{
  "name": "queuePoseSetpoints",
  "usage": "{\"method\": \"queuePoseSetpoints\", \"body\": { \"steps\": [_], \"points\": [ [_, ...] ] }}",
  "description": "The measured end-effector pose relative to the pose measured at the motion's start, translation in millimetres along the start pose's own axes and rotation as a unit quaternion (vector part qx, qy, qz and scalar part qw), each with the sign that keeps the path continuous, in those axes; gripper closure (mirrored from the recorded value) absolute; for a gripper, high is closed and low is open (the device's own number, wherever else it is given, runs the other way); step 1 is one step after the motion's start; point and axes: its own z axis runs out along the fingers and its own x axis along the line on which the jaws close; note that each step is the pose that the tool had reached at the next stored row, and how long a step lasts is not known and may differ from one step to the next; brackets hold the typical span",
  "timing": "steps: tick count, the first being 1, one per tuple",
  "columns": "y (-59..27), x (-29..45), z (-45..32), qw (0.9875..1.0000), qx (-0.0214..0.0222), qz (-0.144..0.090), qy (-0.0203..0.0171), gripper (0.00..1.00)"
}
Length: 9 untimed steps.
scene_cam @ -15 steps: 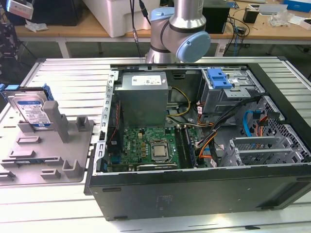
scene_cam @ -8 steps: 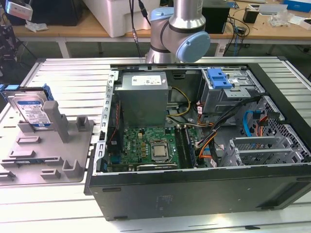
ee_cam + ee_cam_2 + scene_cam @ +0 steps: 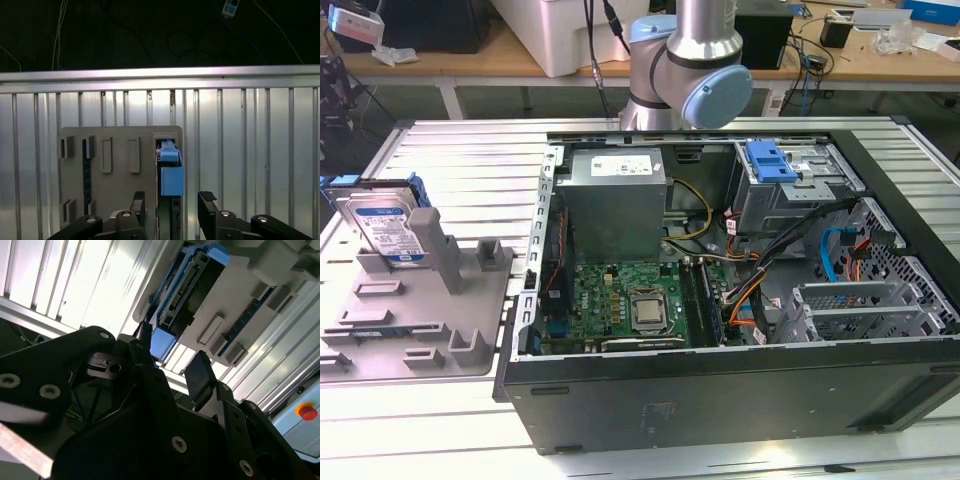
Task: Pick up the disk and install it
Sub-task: 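Pick up the disk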
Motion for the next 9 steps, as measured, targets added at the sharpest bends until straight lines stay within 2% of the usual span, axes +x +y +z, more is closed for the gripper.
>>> {"method": "queuePoseSetpoints", "body": {
  "steps": [9],
  "points": [
    [2.8, -0.1, 2.8, 1.0, 0.0002, -0.003, -0.0006, 0.46]
  ]
}}
